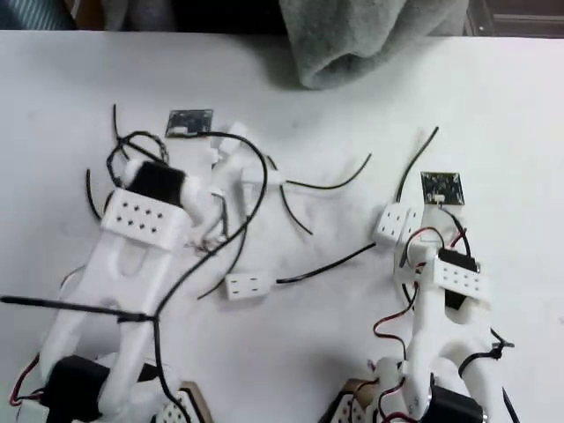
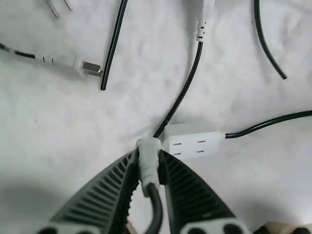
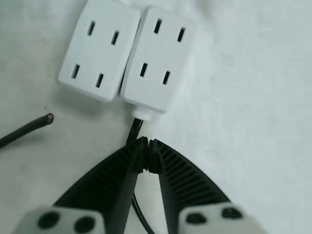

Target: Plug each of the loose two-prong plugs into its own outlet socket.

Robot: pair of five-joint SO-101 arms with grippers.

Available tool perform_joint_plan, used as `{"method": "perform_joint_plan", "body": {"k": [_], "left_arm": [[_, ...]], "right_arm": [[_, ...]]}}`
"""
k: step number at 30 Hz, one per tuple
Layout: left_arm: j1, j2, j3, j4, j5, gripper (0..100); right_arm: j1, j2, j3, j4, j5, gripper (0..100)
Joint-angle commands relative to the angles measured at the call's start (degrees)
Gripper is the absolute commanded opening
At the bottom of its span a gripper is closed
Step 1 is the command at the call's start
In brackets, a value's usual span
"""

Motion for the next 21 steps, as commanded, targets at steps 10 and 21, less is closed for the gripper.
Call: {"method": "perform_joint_plan", "body": {"k": [10,21], "left_arm": [[6.2,-5.6,17.1,-15.6,12.0,2],[4.9,-5.7,19.6,-15.7,13.5,2]], "right_arm": [[-0.2,0.0,-0.3,-0.8,-0.4,2.0],[-0.2,0.0,-0.2,-0.7,-0.4,2.0]]}}
